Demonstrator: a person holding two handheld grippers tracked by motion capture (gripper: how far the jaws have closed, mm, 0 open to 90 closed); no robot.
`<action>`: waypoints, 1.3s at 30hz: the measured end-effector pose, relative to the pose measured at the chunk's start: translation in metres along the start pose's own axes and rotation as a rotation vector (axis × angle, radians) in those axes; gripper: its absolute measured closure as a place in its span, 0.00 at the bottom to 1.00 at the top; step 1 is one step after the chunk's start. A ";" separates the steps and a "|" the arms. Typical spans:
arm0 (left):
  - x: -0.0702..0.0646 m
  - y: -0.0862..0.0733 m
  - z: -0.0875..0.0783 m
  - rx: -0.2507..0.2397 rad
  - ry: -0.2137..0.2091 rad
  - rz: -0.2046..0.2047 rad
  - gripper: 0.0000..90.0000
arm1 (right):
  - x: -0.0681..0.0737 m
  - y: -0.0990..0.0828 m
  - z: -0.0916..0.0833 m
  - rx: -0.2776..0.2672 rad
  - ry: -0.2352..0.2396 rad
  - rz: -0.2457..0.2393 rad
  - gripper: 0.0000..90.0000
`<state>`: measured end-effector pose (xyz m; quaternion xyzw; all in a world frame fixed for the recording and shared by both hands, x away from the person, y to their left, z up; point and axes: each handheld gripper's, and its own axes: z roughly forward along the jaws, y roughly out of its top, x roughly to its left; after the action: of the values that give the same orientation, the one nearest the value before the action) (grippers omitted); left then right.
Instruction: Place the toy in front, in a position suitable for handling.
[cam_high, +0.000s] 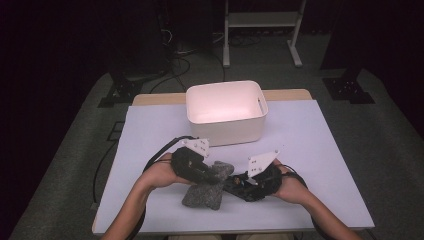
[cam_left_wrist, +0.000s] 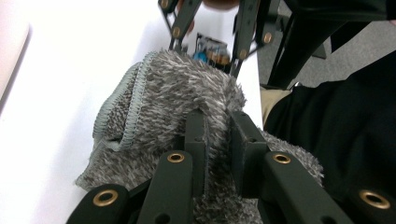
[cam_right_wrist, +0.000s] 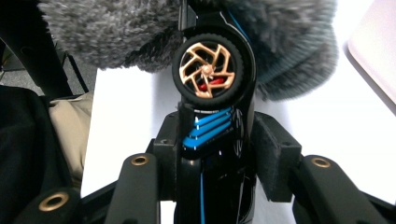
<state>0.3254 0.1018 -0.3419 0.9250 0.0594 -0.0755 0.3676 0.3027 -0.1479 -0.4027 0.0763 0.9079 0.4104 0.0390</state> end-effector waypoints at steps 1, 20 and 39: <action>0.000 0.000 0.001 -0.002 -0.001 -0.001 0.88 | 0.000 -0.001 -0.003 0.003 -0.003 0.001 0.62; -0.012 0.018 -0.024 -0.047 0.015 0.061 0.88 | 0.000 0.020 0.006 -0.050 0.031 -0.013 0.63; -0.014 0.031 -0.010 -0.007 0.023 0.072 0.88 | 0.004 0.014 0.001 -0.036 0.001 -0.015 0.63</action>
<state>0.3181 0.0853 -0.3111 0.9260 0.0304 -0.0515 0.3729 0.3002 -0.1373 -0.3934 0.0685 0.9010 0.4262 0.0432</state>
